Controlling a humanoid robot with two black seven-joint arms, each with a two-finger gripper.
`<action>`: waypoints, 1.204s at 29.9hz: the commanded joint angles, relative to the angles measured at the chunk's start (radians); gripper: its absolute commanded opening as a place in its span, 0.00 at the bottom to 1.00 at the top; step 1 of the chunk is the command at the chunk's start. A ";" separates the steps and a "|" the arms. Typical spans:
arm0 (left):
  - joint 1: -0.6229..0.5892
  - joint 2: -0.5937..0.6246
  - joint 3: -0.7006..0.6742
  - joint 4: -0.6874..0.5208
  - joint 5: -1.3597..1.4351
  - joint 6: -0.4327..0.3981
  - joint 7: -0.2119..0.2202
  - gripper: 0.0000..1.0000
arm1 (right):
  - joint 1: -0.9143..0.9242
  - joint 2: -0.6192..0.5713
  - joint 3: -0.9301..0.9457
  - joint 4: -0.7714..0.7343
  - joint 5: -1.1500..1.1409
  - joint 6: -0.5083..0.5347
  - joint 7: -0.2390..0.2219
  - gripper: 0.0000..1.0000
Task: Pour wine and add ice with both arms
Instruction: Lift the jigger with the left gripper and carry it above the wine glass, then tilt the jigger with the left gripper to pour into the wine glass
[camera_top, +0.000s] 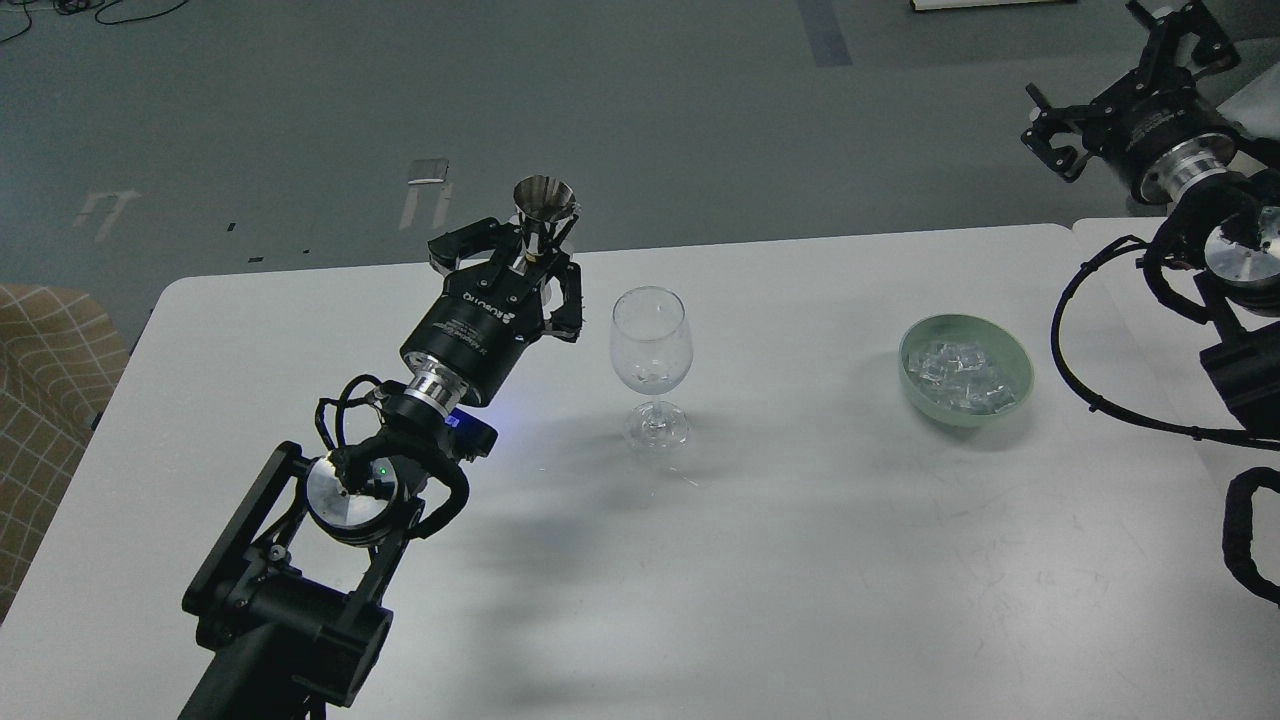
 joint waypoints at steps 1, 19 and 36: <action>-0.002 0.007 0.002 -0.010 0.002 0.008 0.003 0.24 | 0.000 0.000 0.000 0.000 0.000 0.002 0.000 1.00; -0.018 0.000 0.018 -0.026 0.144 0.046 0.006 0.24 | 0.000 0.000 0.002 0.026 0.000 0.003 0.000 1.00; -0.048 0.001 0.018 -0.053 0.207 0.079 0.036 0.24 | 0.018 -0.006 0.014 0.032 0.002 0.006 0.000 1.00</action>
